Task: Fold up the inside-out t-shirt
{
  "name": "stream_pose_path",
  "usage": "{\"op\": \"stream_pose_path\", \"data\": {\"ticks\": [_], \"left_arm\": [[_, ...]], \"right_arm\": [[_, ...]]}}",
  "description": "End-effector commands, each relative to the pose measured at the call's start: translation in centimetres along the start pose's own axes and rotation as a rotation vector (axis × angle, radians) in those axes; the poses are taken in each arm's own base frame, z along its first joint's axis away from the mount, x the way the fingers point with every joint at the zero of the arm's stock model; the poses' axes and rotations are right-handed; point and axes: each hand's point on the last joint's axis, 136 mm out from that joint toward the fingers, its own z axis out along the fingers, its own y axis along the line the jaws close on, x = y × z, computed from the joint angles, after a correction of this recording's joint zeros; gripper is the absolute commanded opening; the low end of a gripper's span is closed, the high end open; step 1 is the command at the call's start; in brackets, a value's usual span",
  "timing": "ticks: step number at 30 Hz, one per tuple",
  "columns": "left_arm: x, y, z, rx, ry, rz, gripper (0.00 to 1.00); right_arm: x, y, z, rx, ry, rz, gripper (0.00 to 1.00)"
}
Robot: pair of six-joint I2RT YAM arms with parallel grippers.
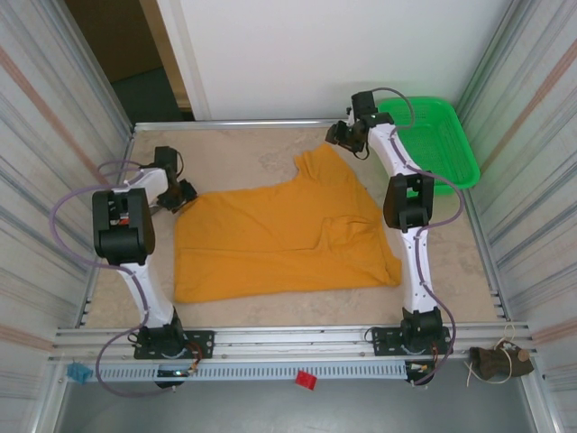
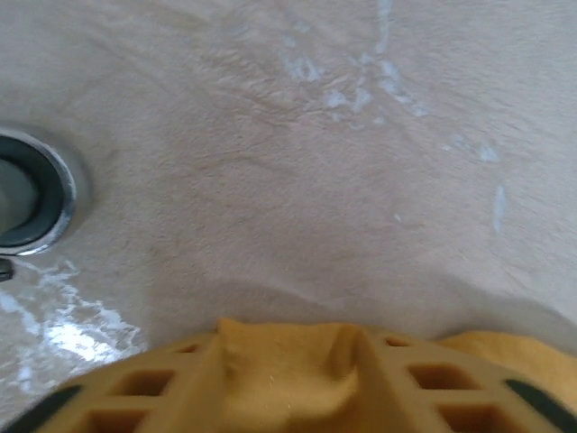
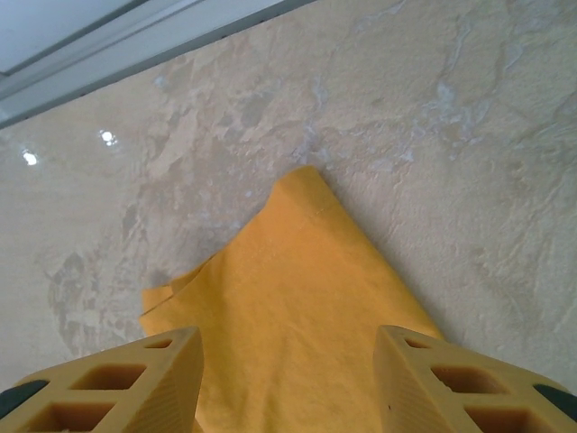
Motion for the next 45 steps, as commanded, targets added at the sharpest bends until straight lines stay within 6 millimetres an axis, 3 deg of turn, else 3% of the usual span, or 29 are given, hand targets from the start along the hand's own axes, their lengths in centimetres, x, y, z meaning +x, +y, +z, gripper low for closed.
{"op": "stream_pose_path", "data": {"ticks": [1, 2, 3, 10, 26, 28, 31, 34, 37, 42, 45], "left_arm": [[-1.3, -0.6, 0.0, 0.027, -0.029, 0.026, 0.14], [-1.8, -0.9, -0.4, 0.031, -0.041, 0.038, 0.03], [-2.2, -1.0, -0.8, 0.03, -0.052, 0.047, 0.0], [-4.5, -2.6, -5.0, 0.093, -0.13, 0.068, 0.0], [-4.0, -3.3, -5.7, 0.144, -0.12, 0.051, 0.0], [-4.0, -3.3, -5.7, 0.146, -0.121, 0.049, 0.0], [-4.0, -3.3, -5.6, 0.153, -0.119, 0.04, 0.0], [-4.0, -3.6, -5.6, 0.165, -0.117, 0.035, 0.0], [-4.7, -4.0, -6.1, 0.179, -0.125, 0.043, 0.0], [-6.1, -5.1, -8.0, 0.225, -0.156, 0.06, 0.0], [-6.1, -5.4, -9.0, 0.241, -0.168, 0.067, 0.0]], "right_arm": [[-0.4, 1.3, 0.9, -0.043, -0.016, -0.043, 0.51], [-0.4, 1.3, 1.3, -0.045, -0.018, -0.044, 0.51], [-0.4, 1.3, 1.7, -0.045, -0.021, -0.045, 0.51], [-1.1, 0.7, 3.8, -0.038, -0.059, -0.031, 0.53], [0.0, 0.3, 8.4, -0.075, -0.054, 0.009, 0.52], [0.3, 0.3, 8.7, -0.081, -0.044, 0.015, 0.48], [0.7, 0.5, 8.8, -0.079, -0.03, 0.014, 0.27], [0.1, 0.6, 7.9, -0.083, -0.04, 0.013, 0.0], [-2.1, 1.0, 5.4, -0.113, -0.08, 0.027, 0.0], [-7.0, 2.4, -1.5, -0.201, -0.18, 0.061, 0.0], [-7.9, 3.5, -4.9, -0.237, -0.196, 0.054, 0.0]]}}
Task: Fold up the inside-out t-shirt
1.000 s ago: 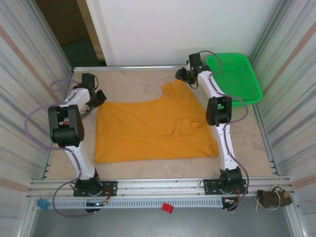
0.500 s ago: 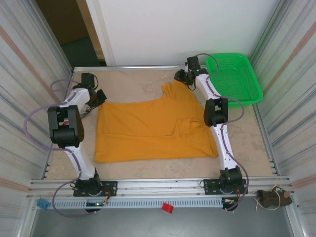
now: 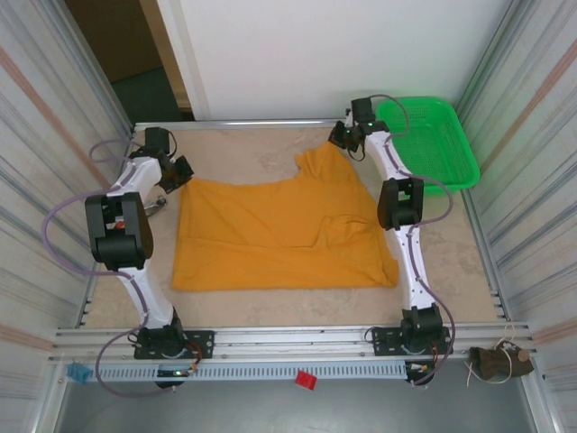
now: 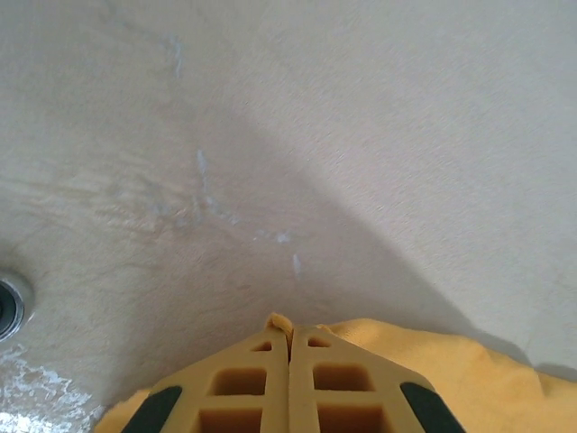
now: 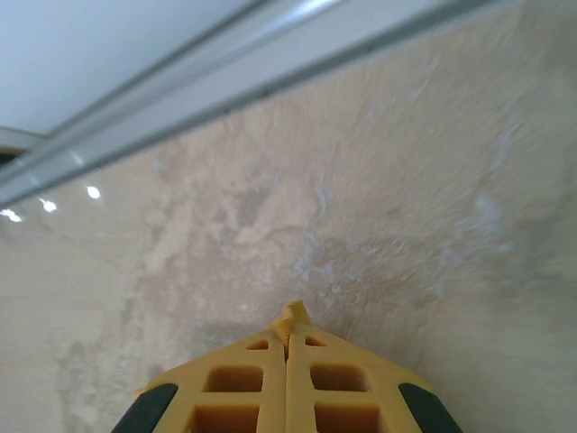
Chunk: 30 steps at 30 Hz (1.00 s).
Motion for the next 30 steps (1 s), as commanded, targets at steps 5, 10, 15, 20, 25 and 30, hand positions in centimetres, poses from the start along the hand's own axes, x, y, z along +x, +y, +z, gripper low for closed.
{"op": "stream_pose_path", "data": {"ticks": [5, 10, 15, 20, 25, 30], "left_arm": [[-0.7, -1.3, -4.1, 0.072, -0.047, 0.01, 0.0], [0.7, -0.5, -4.8, 0.059, -0.05, 0.007, 0.0], [2.4, 0.2, -5.7, 0.06, -0.042, -0.002, 0.0], [4.9, 2.0, -6.5, 0.019, -0.034, -0.052, 0.0], [7.4, 3.6, -7.0, -0.007, -0.03, -0.095, 0.0], [9.5, 5.3, -6.8, -0.041, -0.017, -0.124, 0.0]], "right_arm": [[-3.9, 6.8, -11.2, -0.112, -0.108, -0.059, 0.0], [-2.2, 7.1, -14.1, -0.115, -0.114, -0.057, 0.0], [1.3, 6.6, -16.9, -0.12, -0.11, -0.041, 0.0], [5.5, 5.4, -19.6, -0.099, -0.111, -0.019, 0.0], [9.6, 4.3, -22.1, -0.05, -0.101, -0.032, 0.0], [13.5, 2.8, -24.3, -0.005, -0.091, -0.028, 0.0]]}}
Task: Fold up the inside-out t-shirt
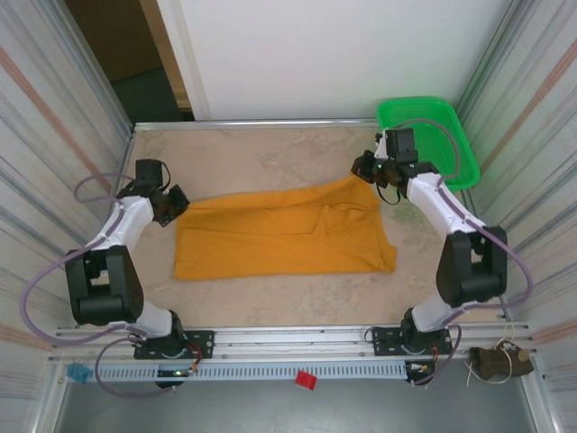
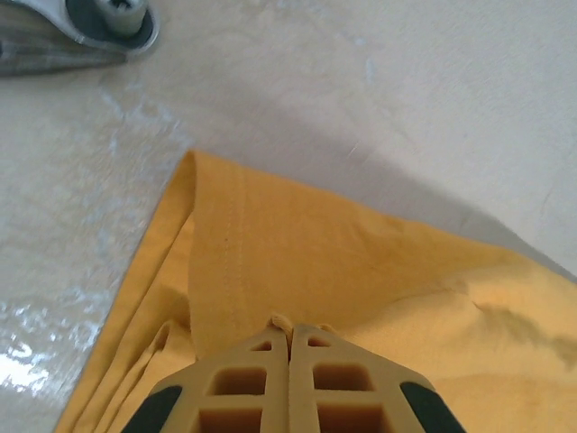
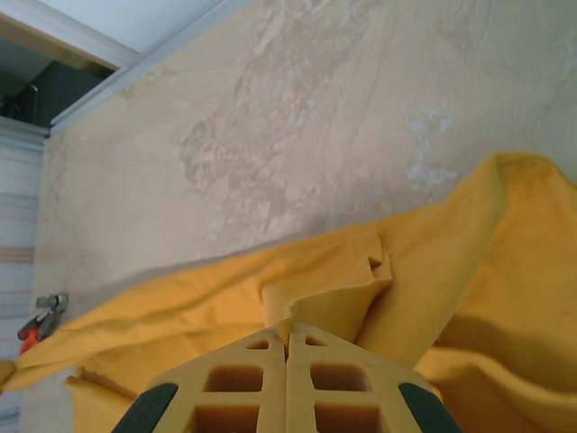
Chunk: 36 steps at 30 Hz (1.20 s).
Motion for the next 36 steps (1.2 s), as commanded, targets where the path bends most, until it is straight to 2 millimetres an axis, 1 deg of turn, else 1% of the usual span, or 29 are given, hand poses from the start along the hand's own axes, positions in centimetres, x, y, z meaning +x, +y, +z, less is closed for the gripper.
{"op": "stream_pose_path", "data": {"ticks": [1, 5, 8, 12, 17, 20, 23, 27, 31, 32, 33, 34, 35, 36], "left_arm": [[0.5, 1.5, -0.2, -0.035, -0.023, -0.048, 0.0], [1.3, 2.3, 0.3, -0.051, -0.007, -0.068, 0.0], [1.1, 2.7, 0.6, -0.056, -0.016, -0.084, 0.0], [0.3, 2.9, 1.1, -0.063, -0.019, -0.096, 0.0], [-0.8, 3.0, 0.7, -0.072, -0.039, -0.103, 0.0], [-1.3, 3.4, 0.7, -0.076, -0.045, -0.113, 0.0], [-1.4, 3.6, 1.0, -0.079, -0.035, -0.118, 0.0], [-0.9, 3.8, 1.7, -0.082, -0.011, -0.121, 0.0], [0.7, 4.4, 2.6, -0.08, 0.022, -0.142, 0.0], [1.2, 4.6, 2.7, -0.085, 0.031, -0.148, 0.04], [1.6, 5.0, 2.6, -0.096, 0.033, -0.15, 0.12], [1.7, 5.4, 2.4, -0.109, 0.023, -0.149, 0.21], [1.7, 5.8, 2.0, -0.123, 0.013, -0.151, 0.37], [1.5, 5.9, 1.4, -0.119, -0.003, -0.153, 0.46]], "right_arm": [[1.4, -0.2, -2.1, 0.028, -0.04, -0.015, 0.0], [4.2, -1.3, -3.6, 0.072, -0.027, -0.023, 0.0], [5.4, -2.0, -4.6, 0.088, -0.04, -0.024, 0.0], [5.3, -2.2, -5.1, 0.1, -0.052, -0.029, 0.0], [4.6, -1.5, -6.4, 0.095, -0.079, -0.052, 0.0], [5.0, -1.5, -7.3, 0.096, -0.082, -0.059, 0.0], [6.1, -2.0, -8.0, 0.109, -0.07, -0.063, 0.0], [8.4, -3.8, -7.8, 0.144, -0.036, -0.044, 0.0], [10.8, -6.2, -5.9, 0.195, 0.016, -0.006, 0.0], [11.5, -7.0, -5.5, 0.215, 0.038, 0.011, 0.0], [12.2, -7.7, -5.2, 0.234, 0.06, 0.023, 0.0], [12.6, -8.2, -5.3, 0.256, 0.069, 0.035, 0.05], [12.7, -8.5, -5.6, 0.277, 0.063, 0.046, 0.19], [12.4, -8.5, -6.2, 0.282, 0.036, 0.053, 0.35]]}}
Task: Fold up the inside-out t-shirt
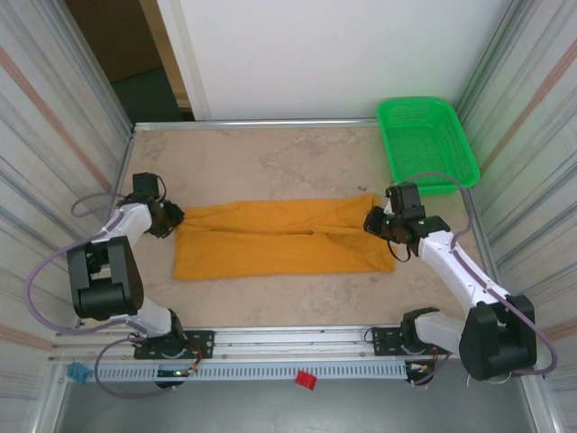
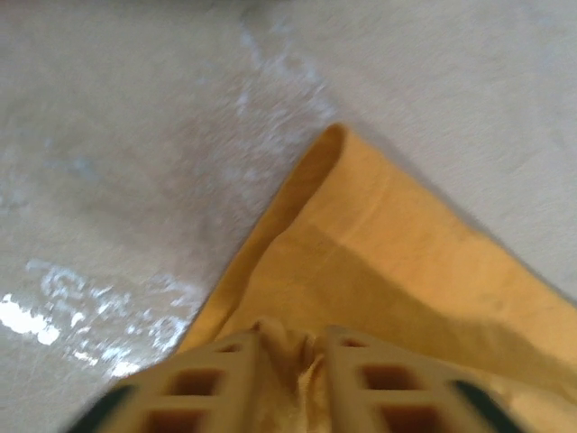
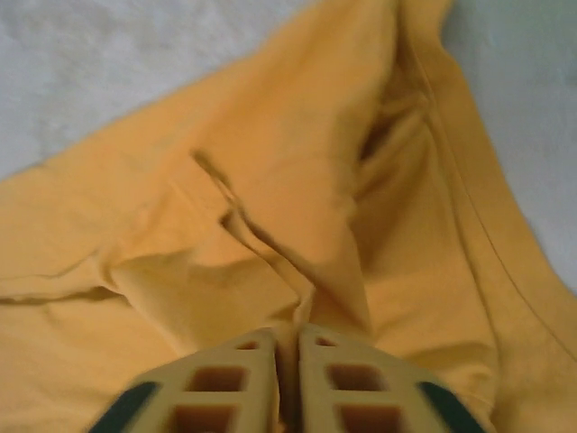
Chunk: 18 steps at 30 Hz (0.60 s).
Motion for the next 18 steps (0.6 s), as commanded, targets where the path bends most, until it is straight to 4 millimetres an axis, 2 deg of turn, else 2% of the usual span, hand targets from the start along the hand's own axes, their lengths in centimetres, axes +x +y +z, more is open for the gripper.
{"op": "stream_pose_path", "data": {"ticks": [1, 3, 5, 7, 12, 15, 18], "left_arm": [[-0.6, 1.1, -1.8, -0.014, -0.055, -0.026, 0.52], [-1.5, 0.9, -3.1, -0.006, -0.096, -0.023, 0.61], [-2.3, 0.1, -4.3, 0.018, -0.122, -0.016, 0.62], [-2.8, -1.1, -4.9, 0.058, -0.132, -0.021, 0.63], [-2.3, -5.7, -4.1, 0.156, -0.094, 0.038, 0.62], [-1.2, -8.2, -2.4, 0.2, -0.034, 0.076, 0.62], [-0.1, -9.3, -0.6, 0.197, 0.01, 0.108, 0.62]], "right_arm": [[-0.7, -0.6, -1.5, 0.037, -0.069, 0.035, 0.41], [-2.1, -0.1, -2.8, 0.028, -0.126, 0.043, 0.45], [-3.2, 0.8, -3.2, 0.018, -0.127, 0.028, 0.45], [-4.0, 1.9, -2.7, 0.005, -0.101, 0.001, 0.45], [-4.6, 4.5, 1.3, -0.038, 0.013, -0.073, 0.42], [-4.4, 4.9, 3.9, -0.027, 0.078, -0.118, 0.41], [-3.9, 4.6, 6.2, 0.002, 0.123, -0.156, 0.41]]}}
